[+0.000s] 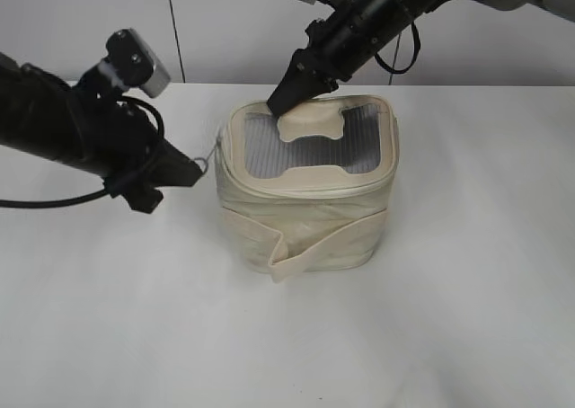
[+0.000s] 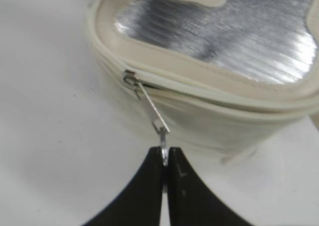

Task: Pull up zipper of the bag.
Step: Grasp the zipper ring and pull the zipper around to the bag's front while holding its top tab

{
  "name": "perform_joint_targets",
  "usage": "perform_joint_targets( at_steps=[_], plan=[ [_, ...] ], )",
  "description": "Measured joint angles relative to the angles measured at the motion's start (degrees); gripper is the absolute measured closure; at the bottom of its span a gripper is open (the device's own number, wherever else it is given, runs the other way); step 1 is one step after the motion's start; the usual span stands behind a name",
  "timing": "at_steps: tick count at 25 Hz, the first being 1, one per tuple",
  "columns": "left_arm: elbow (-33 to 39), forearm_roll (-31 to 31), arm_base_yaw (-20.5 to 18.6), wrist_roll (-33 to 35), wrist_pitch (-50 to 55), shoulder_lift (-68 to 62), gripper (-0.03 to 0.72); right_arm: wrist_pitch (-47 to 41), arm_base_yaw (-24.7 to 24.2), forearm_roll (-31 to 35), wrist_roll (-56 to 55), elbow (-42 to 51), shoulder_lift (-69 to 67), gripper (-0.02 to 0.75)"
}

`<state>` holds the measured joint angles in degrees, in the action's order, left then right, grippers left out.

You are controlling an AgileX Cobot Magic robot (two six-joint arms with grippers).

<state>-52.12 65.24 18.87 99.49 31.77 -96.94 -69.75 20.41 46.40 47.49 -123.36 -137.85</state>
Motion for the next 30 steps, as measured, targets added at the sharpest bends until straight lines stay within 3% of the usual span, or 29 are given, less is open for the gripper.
perform_joint_targets(
  at_steps=[6, 9, 15, 17, 23, 25, 28, 30],
  plan=[
    [7.87, -0.14, 6.06, -1.99, -0.84, 5.57, 0.682, 0.00, 0.06, 0.06, -2.99, 0.00, 0.00, 0.694],
    [9.57, 0.77, 12.59, -2.26, -1.95, 6.87, 0.681, 0.00, 0.06, 0.06, -4.18, 0.00, 0.00, 0.694],
    [6.58, 8.75, 28.22, -2.23, -16.81, 3.96, 0.674, 0.00, 0.06, 0.88, -4.48, 0.00, -0.11, 0.695],
    [4.82, 10.99, 30.75, -2.23, -19.45, 2.22, 0.673, -0.02, 0.06, 0.88, -4.48, 0.00, -0.11, 0.695],
    [4.00, 15.32, 31.32, -2.60, -19.71, 1.22, 0.648, -0.02, 0.06, 0.71, -5.44, 0.00, -0.11, 0.683],
    [4.00, 15.47, 30.95, -3.82, -16.55, 1.94, 0.571, -0.02, -0.01, 0.71, -6.71, -0.49, -0.11, 0.611],
    [4.00, 14.06, 29.55, -8.64, -9.64, 4.47, 0.386, -0.02, -0.83, 0.56, -8.55, -2.76, 0.20, 0.426],
    [4.00, 10.77, 27.73, -14.77, -5.13, 6.27, 0.298, -0.02, -1.93, -0.11, -10.98, -4.07, 1.10, 0.378]
  ],
)
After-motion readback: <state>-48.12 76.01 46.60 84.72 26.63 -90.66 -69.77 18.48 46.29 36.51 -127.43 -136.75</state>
